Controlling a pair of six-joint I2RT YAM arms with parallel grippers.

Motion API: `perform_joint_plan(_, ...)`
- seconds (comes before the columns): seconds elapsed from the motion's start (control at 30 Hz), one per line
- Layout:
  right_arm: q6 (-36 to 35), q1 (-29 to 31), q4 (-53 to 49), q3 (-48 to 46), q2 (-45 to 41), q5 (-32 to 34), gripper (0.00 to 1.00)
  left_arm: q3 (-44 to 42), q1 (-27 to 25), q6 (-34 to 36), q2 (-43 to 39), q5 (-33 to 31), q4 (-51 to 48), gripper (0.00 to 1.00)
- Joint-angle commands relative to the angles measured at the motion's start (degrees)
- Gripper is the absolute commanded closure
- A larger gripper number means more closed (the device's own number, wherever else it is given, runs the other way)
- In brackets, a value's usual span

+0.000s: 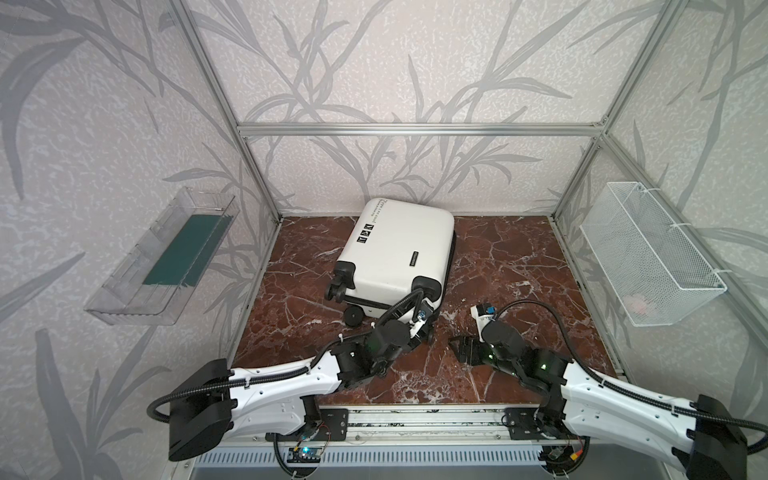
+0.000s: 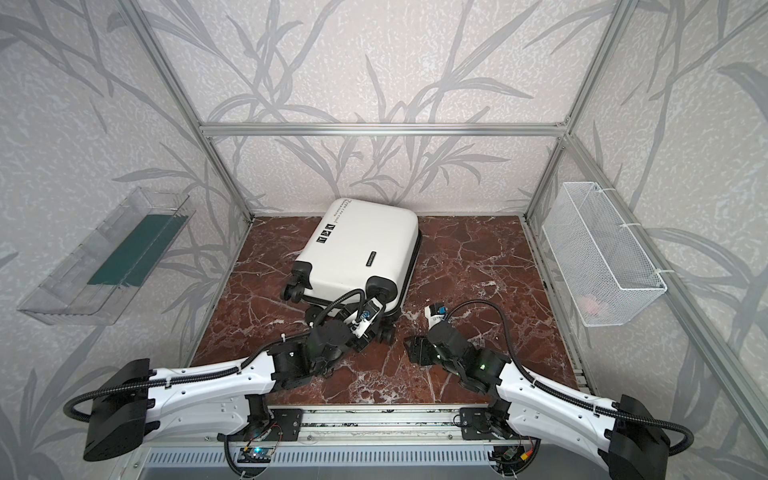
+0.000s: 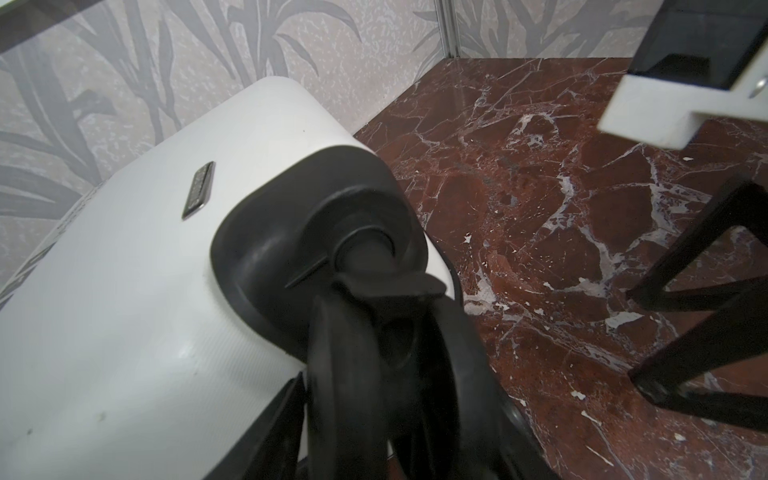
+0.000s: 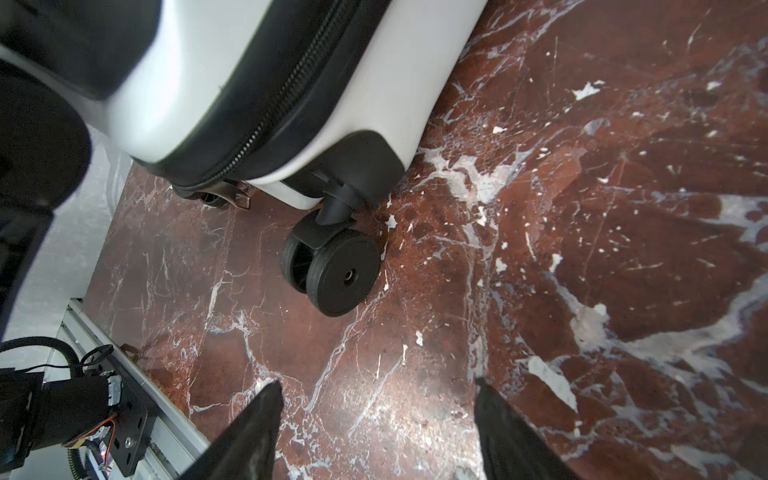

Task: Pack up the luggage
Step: 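Grasp the black suitcase wheel nearest the left gripper with the left gripper, then move the right gripper to the zipper pull while the left gripper holds the wheel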

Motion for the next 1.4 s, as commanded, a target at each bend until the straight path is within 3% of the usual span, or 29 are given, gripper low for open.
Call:
perform_joint_plan(0.0, -2.11, 0.46, 1.25, 0.33, -0.28, -0.04, 0.27, 3.84, 0.16, 3.39, 0.79, 1.30, -2.69, 0.40)
perform_joint_plan(0.17, -4.33, 1.42, 2.03, 0.24, -0.21, 0.13, 0.27, 6.85, 0.20, 5.05, 2.13, 2.86, -5.32, 0.49)
perform_joint_plan(0.43, -7.27, 3.97, 5.36, -0.76, 0.52, 1.50, 0.27, 9.52, 0.29, 6.50, 3.38, 3.98, -6.64, 0.55)
perform_joint_plan(0.73, -13.30, 8.76, 16.37, -4.44, 2.45, 3.46, 0.27, 12.07, 0.38, 6.52, 4.64, 5.09, -7.83, 0.63)
perform_joint_plan(0.93, -18.07, 14.57, 25.45, -6.19, 5.28, 13.95, 0.30, 13.76, 0.35, 4.72, 5.65, 6.88, -7.74, 0.69)
perform_joint_plan(1.07, -22.54, 17.41, 35.76, -8.12, 8.31, 20.82, 0.41, 14.45, 0.38, 3.63, 6.10, 7.70, -7.06, 0.72)
perform_joint_plan(1.37, -27.36, 19.14, 48.99, -8.64, 16.66, 27.53, 0.55, 15.21, 0.38, 1.15, 6.27, 8.97, -5.88, 0.76)
